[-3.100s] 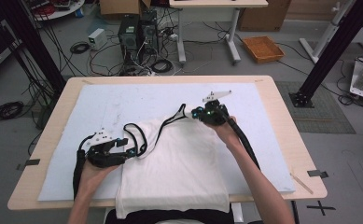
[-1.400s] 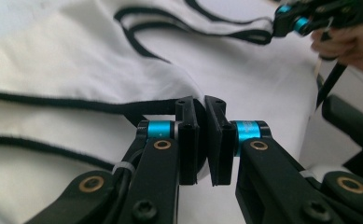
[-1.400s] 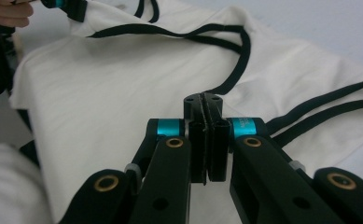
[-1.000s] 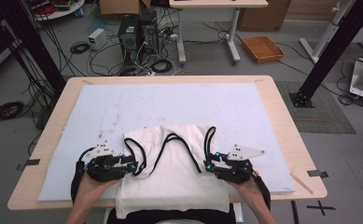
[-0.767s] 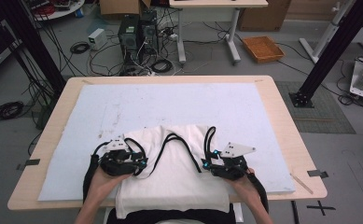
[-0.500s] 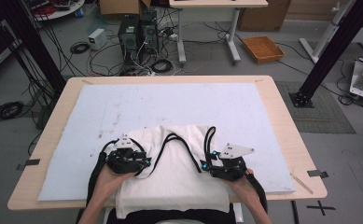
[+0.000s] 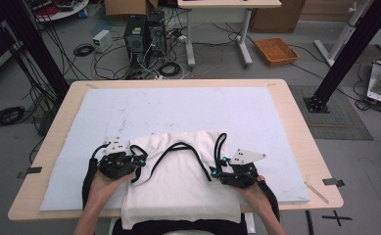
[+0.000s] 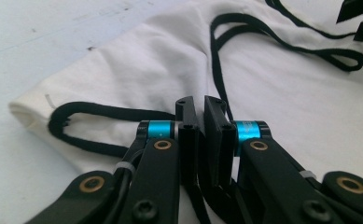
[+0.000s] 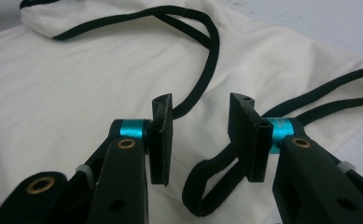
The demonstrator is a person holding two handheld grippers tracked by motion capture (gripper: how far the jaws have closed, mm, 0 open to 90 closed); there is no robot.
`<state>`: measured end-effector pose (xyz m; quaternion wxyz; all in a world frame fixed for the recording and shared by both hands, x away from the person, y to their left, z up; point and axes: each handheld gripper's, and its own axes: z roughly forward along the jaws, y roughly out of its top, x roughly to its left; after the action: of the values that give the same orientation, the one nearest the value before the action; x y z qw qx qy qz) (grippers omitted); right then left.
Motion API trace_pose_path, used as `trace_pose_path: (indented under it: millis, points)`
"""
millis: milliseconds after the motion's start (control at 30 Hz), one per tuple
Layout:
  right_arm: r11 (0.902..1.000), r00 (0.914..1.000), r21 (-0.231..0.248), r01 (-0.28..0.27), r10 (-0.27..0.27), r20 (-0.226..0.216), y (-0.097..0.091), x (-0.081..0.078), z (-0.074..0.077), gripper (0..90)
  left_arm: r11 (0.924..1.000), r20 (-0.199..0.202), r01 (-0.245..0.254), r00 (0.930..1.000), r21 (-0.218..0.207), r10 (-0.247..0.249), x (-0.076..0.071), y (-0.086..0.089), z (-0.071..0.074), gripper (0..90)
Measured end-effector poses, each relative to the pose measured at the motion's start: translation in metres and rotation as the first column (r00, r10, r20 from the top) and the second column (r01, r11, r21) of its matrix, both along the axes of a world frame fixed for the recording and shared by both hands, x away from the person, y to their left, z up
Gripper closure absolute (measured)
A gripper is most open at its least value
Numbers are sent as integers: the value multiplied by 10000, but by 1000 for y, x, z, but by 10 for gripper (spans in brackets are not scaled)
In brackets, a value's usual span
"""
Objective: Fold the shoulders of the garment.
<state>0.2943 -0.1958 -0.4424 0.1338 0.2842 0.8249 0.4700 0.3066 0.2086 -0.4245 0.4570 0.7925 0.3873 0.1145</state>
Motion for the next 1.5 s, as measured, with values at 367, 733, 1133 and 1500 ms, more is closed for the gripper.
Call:
trace_pose_path:
  millis: [367,733,1133,1500]
  points:
    - [10000,10000,13,-19,19,77,-1,-5,2,588,9848,381,1550,9866,789,-1584,-40,-13,4,656]
    - [9999,9997,-57,-159,160,201,6,-7,3,585,9672,467,799,9945,2411,-938,-35,-19,-19,758]
    - [9999,9999,127,-60,58,111,0,-6,4,578,9825,-68,1553,9876,-1029,-1568,-38,-28,1,859]
    - [9998,9999,119,-135,134,109,4,-9,6,563,9989,-10,78,10000,-468,-79,-40,7,-5,671]
